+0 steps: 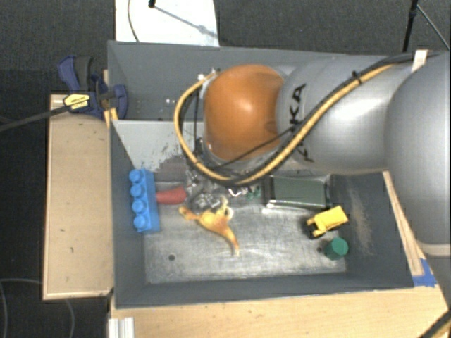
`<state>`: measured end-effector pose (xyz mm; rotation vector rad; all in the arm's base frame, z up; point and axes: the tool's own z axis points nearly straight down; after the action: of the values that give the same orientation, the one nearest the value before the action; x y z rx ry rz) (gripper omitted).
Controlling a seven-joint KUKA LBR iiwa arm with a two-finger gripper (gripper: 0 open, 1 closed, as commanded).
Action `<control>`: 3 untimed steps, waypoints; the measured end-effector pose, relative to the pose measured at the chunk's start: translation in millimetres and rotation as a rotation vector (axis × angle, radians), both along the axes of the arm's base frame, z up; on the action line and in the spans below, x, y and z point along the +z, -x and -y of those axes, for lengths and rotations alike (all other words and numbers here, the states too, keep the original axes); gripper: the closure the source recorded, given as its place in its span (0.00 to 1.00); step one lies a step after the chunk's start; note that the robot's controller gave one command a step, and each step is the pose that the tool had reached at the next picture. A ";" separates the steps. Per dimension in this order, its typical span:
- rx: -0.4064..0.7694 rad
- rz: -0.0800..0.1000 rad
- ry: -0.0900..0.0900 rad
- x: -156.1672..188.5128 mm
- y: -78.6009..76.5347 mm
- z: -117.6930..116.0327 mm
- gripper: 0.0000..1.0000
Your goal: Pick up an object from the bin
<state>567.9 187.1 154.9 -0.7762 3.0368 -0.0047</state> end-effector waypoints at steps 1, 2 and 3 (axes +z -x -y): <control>0.166 -0.004 -0.003 16.6 1.8 -10.7 1.00; 0.087 -0.005 0.000 -5.2 -26.1 127.2 0.00; 0.086 -0.005 0.002 -5.8 -26.1 127.5 0.00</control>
Offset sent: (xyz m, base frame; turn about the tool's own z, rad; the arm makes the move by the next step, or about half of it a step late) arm 0.0247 -0.1225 -0.0057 -0.0959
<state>594.0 59.5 149.1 -0.9075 3.0057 -0.0045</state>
